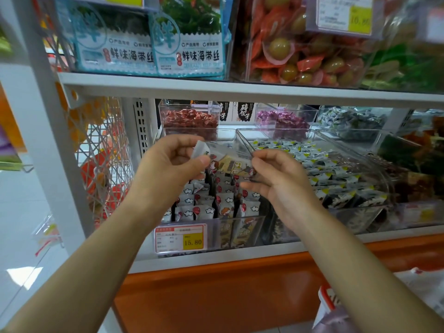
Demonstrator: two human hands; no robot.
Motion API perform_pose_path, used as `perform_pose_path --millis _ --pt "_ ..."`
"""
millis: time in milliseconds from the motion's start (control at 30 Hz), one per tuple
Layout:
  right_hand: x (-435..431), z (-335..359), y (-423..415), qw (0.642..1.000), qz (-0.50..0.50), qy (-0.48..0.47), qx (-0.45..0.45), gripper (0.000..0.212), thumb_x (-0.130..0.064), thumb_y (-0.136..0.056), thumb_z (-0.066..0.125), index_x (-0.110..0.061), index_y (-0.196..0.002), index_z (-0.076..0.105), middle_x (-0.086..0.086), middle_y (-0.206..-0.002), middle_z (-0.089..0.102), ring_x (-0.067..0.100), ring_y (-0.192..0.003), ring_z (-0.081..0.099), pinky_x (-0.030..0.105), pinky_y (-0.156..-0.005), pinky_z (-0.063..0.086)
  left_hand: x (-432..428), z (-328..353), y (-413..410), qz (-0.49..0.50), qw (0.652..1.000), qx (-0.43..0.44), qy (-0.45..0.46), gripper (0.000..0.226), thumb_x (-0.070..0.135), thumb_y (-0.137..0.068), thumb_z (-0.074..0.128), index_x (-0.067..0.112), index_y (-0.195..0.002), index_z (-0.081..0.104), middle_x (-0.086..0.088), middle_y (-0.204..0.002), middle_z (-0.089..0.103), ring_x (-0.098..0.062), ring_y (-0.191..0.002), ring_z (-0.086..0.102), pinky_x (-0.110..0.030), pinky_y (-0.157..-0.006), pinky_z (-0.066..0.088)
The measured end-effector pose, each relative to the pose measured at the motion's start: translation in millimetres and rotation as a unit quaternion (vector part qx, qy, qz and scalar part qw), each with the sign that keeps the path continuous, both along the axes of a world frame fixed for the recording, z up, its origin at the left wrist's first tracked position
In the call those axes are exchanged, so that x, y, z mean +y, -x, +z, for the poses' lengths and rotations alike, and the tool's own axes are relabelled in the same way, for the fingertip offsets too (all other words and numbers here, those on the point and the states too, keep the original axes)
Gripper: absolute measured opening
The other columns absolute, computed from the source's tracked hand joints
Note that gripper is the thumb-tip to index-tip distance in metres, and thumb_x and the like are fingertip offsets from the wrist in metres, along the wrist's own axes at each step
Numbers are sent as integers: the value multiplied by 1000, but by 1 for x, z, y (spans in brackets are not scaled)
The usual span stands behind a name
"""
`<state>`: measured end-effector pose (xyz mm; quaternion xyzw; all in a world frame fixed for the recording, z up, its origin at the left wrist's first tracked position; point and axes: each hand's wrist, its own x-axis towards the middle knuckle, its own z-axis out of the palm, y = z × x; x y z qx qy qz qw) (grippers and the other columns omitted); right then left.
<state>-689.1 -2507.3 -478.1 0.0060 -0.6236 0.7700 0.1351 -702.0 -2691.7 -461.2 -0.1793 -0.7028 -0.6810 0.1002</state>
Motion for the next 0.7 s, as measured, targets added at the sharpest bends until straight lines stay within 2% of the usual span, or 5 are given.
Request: perform_pose_path --millis 133,300,467,600,700 --pt "-3 0 2 998 24 65 -11 11 0 -90 54 -7 -95 61 25 -122 53 28 -84 64 30 -62 57 2 4 -4 -42 997 49 -30 25 12 -69 70 21 -92 65 4 -80 65 -11 -76 63 -17 -69 53" --pt "0 4 3 984 71 165 13 27 12 -85 47 -5 -101 60 18 -103 63 23 -82 68 28 -66 57 -3 4 -3 -78 995 29 -61 14 13 -64 65 14 -78 63 4 -74 69 -10 -73 64 -15 -68 52" --pt "-2 6 0 982 70 171 37 29 14 -83 47 -5 -97 63 14 -92 67 20 -78 69 24 -65 56 -7 4 1 -57 996 15 -67 14 14 -64 65 12 -77 62 6 -72 68 -7 -71 62 -18 -70 53" --pt "-5 6 -1 985 58 143 78 28 15 -81 50 -5 -95 64 9 -87 70 19 -79 69 23 -68 55 -8 3 5 -94 986 -47 -131 11 11 -66 62 11 -76 59 -2 -78 63 -10 -67 54 -19 -60 48" --pt "-5 4 -1 988 35 113 95 28 15 -80 53 -8 -92 66 5 -85 71 19 -81 68 25 -70 56 -10 4 4 -111 986 -62 -107 19 14 -64 65 7 -81 59 -4 -79 64 -11 -70 62 -17 -63 52"
